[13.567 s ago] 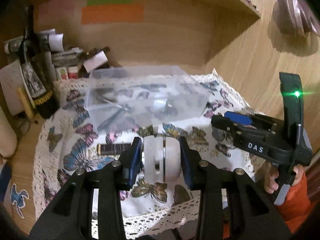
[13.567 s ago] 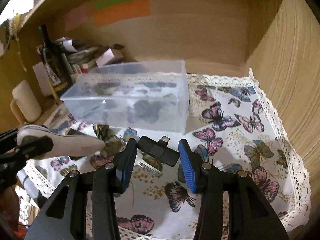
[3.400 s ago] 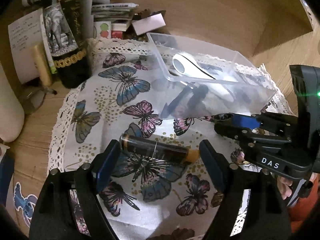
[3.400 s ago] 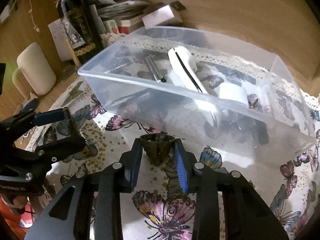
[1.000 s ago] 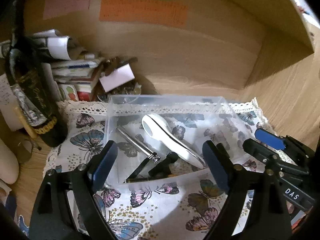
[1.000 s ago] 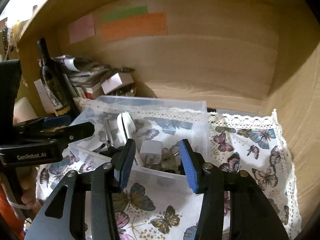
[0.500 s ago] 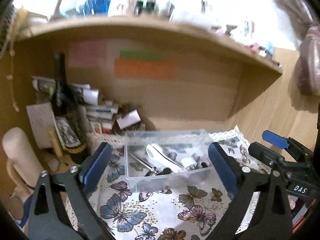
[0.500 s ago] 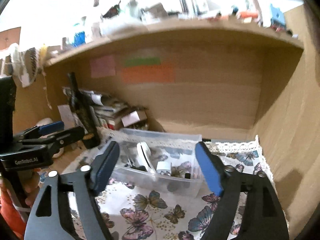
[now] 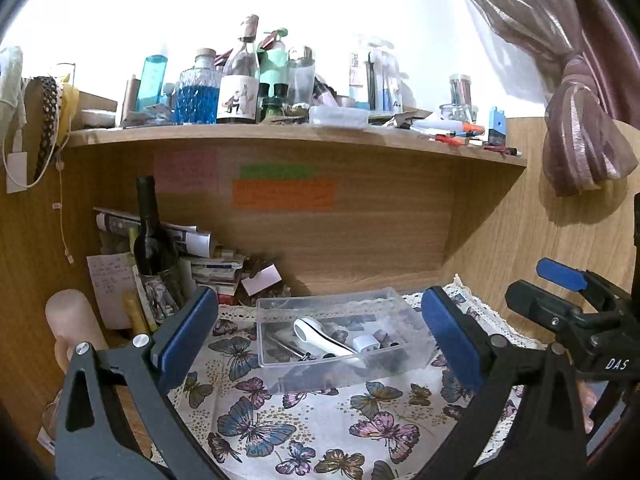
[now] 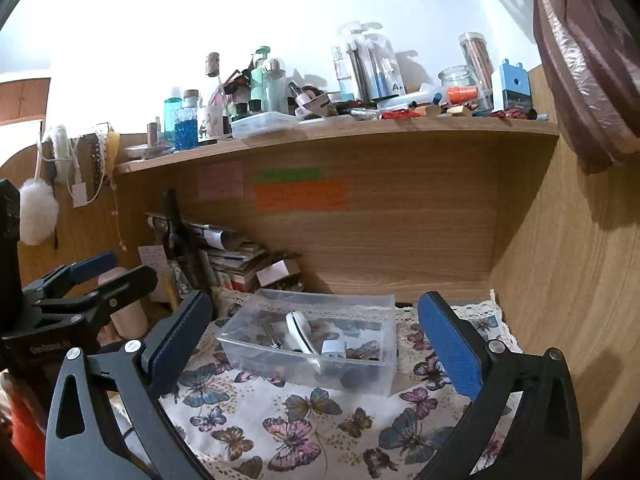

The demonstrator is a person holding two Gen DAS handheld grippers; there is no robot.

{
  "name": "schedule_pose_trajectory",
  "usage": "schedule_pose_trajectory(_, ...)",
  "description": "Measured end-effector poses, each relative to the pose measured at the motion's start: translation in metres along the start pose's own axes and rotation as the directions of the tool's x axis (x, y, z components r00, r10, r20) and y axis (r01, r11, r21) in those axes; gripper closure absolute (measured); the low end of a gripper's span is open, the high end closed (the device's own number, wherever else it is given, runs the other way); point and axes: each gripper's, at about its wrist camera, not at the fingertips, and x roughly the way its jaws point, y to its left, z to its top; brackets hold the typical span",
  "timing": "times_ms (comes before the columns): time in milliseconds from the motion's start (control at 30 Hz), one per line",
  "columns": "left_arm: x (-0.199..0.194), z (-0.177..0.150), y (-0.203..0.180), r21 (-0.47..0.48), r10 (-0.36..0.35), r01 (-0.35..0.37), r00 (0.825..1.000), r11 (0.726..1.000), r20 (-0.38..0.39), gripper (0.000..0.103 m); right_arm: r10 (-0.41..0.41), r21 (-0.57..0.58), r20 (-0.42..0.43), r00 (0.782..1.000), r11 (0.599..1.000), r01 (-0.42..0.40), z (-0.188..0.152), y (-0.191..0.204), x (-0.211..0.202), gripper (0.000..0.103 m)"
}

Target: Organize rigid objects

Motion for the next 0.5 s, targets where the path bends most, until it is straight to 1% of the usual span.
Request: schedule_pose_trajectory(500, -0.0016, -0.0019, -0.0005, -0.007, -0.005, 0.005, 1.0, 1.0, -0.004, 0.0, 0.009, 0.012, 0.0, 1.0, 1.0, -0.009, -0.0022, 0.0003, -0.0046, 0.0)
